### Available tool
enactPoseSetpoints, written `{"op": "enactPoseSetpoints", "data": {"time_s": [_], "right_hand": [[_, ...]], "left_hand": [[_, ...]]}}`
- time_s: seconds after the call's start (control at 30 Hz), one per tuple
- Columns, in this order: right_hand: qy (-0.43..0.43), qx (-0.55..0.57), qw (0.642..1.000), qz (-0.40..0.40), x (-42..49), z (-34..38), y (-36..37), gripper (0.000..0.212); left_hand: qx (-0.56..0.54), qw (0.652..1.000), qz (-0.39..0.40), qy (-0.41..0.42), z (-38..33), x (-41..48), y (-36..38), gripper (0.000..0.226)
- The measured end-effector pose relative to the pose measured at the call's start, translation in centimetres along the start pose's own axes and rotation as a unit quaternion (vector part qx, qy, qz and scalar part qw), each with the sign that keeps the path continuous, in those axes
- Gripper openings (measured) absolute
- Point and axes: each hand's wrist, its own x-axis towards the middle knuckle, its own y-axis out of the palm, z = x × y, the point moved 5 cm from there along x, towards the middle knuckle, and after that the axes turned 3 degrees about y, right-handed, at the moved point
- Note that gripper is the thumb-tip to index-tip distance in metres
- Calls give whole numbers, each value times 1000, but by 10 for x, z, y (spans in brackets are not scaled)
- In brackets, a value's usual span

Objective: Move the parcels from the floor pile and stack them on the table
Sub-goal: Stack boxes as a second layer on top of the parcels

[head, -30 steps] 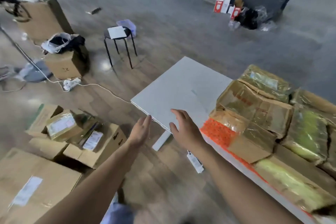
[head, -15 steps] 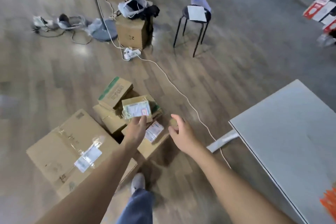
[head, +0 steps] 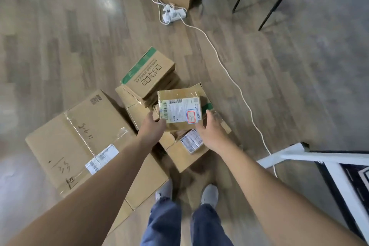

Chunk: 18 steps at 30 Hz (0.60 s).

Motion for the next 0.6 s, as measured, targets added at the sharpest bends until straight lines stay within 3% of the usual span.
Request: {"op": "enactPoseSetpoints", "data": {"time_s": [0.1,0.2,0.37,0.5,0.6], "right_hand": [[17,84,995,42,14,-7,17,45],[46,171,984,28,3,-10,7,44],[37,209,976,-47,-63,-19,-74,47],[36,230,965,-116,-135,-40,-150,37],[44,231,950,-207,-194,-65,-206,42]], "left_hand": [[-43,998,38,-24,6,15,18,42],[-91,994,39,-37,-2,2,27,17],[-139,986,74,-46,-41,-57,41,39],[-139,979,149,-4,-101,-119,78,18],[-123,964,231,39,-144,-173,115,9]]}}
